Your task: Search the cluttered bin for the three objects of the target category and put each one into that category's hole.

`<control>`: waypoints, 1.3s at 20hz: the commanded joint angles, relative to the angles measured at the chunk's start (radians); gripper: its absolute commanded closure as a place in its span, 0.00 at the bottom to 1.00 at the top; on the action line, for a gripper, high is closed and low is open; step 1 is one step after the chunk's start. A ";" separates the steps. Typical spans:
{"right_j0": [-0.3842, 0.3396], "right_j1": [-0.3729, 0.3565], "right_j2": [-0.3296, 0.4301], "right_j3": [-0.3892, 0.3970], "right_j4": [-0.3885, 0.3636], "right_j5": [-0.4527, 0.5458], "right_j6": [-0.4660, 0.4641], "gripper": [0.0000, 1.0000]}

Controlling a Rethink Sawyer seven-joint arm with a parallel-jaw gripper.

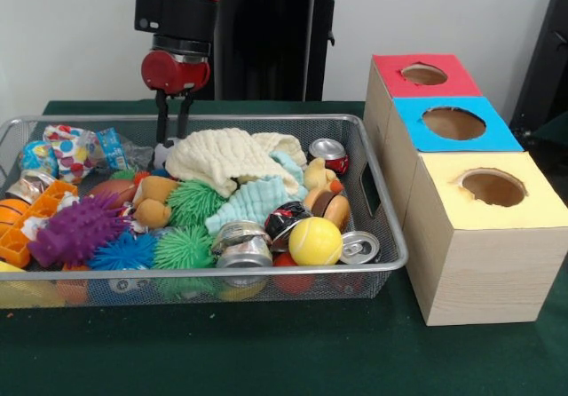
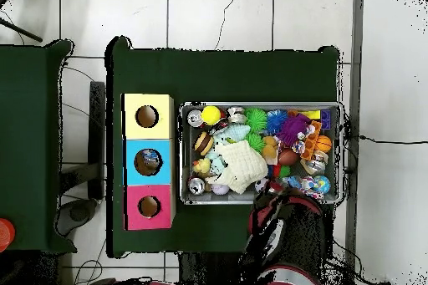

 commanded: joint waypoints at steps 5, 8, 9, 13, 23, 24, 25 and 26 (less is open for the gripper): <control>0.017 0.002 0.039 -0.056 0.050 0.048 0.061 0.00; 0.018 -0.020 0.038 -0.067 0.027 0.065 0.063 0.00; 0.024 -0.026 0.030 -0.070 0.030 0.066 0.058 0.00; 0.050 -0.025 -0.007 -0.082 0.068 0.050 0.037 0.00; 0.068 -0.029 -0.005 -0.118 0.011 0.077 0.051 0.00; 0.063 -0.033 0.006 -0.120 -0.012 0.086 0.062 0.00; 0.058 -0.036 0.014 -0.124 -0.036 0.087 0.074 0.00; 0.056 -0.037 0.021 -0.125 -0.055 0.093 0.084 0.00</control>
